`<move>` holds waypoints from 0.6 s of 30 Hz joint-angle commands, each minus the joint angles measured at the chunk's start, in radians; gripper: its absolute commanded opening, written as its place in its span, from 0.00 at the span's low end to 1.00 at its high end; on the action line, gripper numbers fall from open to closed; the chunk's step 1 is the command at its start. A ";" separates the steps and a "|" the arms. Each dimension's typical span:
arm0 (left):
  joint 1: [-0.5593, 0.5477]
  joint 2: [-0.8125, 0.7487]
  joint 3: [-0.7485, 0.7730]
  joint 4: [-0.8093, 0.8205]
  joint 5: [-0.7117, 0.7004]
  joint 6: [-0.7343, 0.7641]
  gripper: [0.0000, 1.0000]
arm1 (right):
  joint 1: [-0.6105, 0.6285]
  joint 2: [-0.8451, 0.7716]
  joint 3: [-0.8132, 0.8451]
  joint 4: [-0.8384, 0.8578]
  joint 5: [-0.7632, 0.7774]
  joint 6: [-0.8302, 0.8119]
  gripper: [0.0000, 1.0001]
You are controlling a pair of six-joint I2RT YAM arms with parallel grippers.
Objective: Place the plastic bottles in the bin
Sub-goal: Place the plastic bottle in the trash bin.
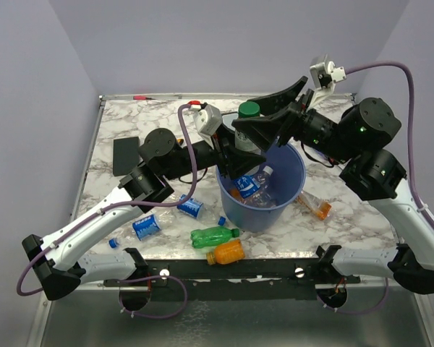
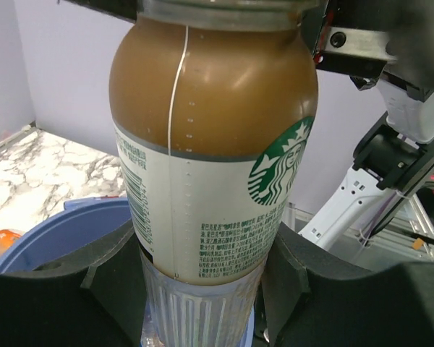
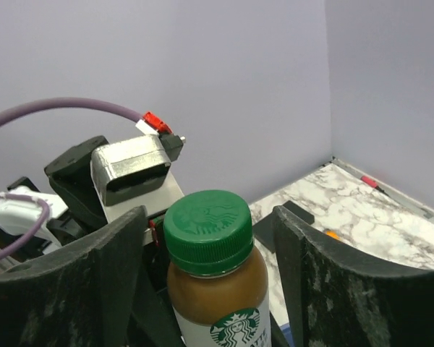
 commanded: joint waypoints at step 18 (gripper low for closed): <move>-0.001 -0.275 -0.269 0.238 -0.271 0.132 0.99 | 0.004 -0.070 0.023 -0.188 0.312 -0.115 0.00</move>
